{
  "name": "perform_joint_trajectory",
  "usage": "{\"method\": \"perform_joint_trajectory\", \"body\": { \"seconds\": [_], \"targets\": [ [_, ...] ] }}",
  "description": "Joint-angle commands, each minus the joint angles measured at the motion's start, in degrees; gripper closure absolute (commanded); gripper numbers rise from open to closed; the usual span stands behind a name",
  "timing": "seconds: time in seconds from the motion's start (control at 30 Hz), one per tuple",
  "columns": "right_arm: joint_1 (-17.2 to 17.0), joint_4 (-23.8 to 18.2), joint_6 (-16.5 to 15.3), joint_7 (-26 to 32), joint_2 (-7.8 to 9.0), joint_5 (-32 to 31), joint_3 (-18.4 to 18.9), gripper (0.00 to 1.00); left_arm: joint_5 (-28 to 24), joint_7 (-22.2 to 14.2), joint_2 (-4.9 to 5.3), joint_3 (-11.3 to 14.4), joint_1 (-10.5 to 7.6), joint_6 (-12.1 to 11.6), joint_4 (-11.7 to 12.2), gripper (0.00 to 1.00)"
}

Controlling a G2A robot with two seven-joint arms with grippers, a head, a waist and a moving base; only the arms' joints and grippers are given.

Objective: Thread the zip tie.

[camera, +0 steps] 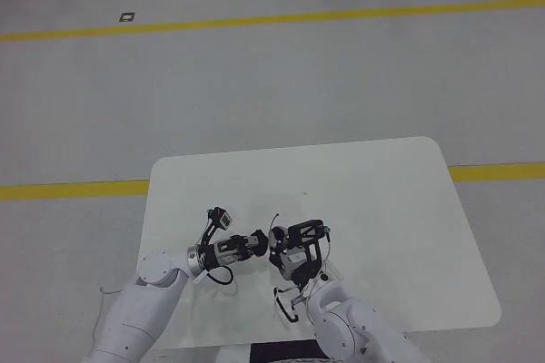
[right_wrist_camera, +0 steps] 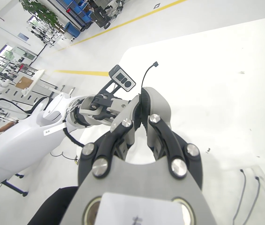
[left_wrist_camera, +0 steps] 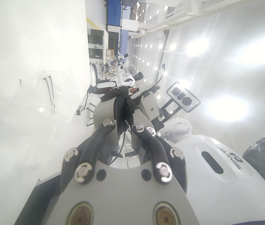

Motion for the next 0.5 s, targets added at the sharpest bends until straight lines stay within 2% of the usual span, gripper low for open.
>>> {"method": "perform_joint_trajectory", "body": {
  "seconds": [0.0,0.47],
  "targets": [
    [-0.01,0.13,-0.02,-0.03,-0.03,0.04,-0.02,1.00,0.00,0.00,0.00,0.00,0.00,0.00,0.00,1.00],
    [-0.02,1.36,0.80,-0.17,-0.19,-0.39,0.26,1.00,0.00,0.00,0.00,0.00,0.00,0.00,0.00,1.00]
  ]
}}
